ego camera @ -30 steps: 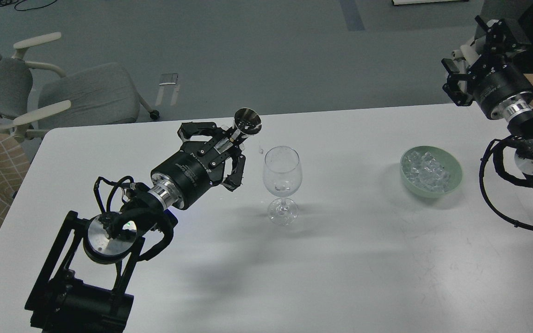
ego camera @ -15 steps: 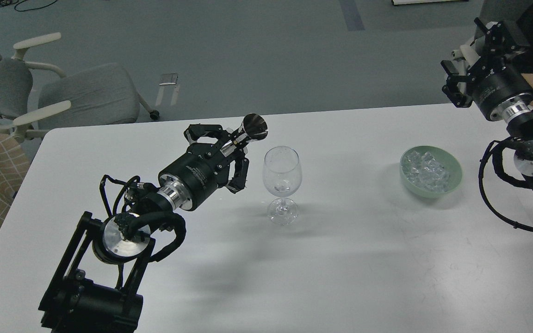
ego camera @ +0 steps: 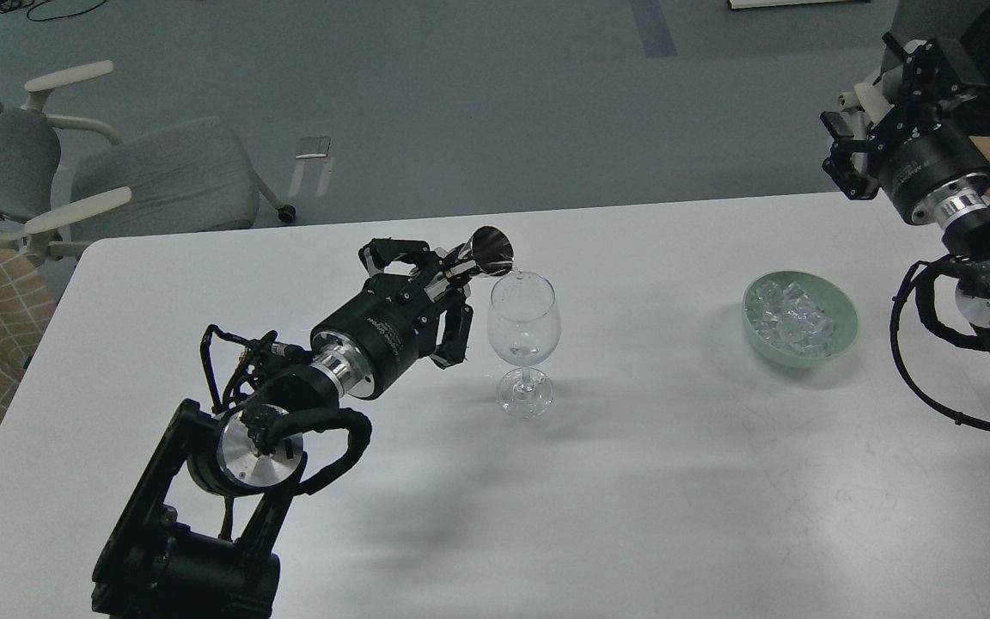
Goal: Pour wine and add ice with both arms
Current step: 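Tilt the jigger with the left gripper to pour into the wine glass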
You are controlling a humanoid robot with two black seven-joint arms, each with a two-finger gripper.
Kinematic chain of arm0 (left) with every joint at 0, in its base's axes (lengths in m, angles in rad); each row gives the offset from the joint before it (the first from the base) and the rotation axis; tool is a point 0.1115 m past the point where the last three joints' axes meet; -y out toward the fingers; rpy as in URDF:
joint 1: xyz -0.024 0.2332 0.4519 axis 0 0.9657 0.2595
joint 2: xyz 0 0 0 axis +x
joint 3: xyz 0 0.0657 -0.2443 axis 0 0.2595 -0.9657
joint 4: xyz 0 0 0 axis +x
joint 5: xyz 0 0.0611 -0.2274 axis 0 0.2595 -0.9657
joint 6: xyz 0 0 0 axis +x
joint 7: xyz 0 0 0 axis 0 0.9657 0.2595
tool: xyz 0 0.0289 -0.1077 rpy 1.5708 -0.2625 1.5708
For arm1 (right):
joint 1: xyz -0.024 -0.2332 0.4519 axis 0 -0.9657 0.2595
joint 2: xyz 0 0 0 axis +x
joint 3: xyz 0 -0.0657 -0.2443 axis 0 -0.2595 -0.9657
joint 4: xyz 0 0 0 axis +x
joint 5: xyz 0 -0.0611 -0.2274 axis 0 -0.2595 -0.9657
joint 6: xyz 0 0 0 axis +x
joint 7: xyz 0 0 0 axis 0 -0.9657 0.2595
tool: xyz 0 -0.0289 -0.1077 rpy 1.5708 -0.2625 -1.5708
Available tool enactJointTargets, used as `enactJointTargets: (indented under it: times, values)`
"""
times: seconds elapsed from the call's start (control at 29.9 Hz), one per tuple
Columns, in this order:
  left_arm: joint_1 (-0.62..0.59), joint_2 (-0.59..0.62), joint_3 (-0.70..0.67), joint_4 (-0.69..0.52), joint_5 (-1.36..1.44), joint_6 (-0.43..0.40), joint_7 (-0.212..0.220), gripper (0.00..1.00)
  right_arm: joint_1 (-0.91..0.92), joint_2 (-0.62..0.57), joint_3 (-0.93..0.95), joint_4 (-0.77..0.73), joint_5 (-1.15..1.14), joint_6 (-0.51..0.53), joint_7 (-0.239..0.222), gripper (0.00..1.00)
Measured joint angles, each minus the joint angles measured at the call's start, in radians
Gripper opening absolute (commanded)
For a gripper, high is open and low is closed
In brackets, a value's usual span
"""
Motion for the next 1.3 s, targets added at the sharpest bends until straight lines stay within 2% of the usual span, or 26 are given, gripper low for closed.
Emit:
enactJointTargets:
  times: [0.84,1.3]
  values:
    - [-0.033,0.013,0.042,-0.005,0.263,0.002,0.001,0.0,-0.004,-0.002,0.001,0.001,0.0,0.0,0.002,1.0]
    - [-0.042,0.02,0.044,-0.005,0.293,-0.006,0.013,0.0,-0.004,0.0,0.001,0.001,0.0,0.0,0.002,1.0]
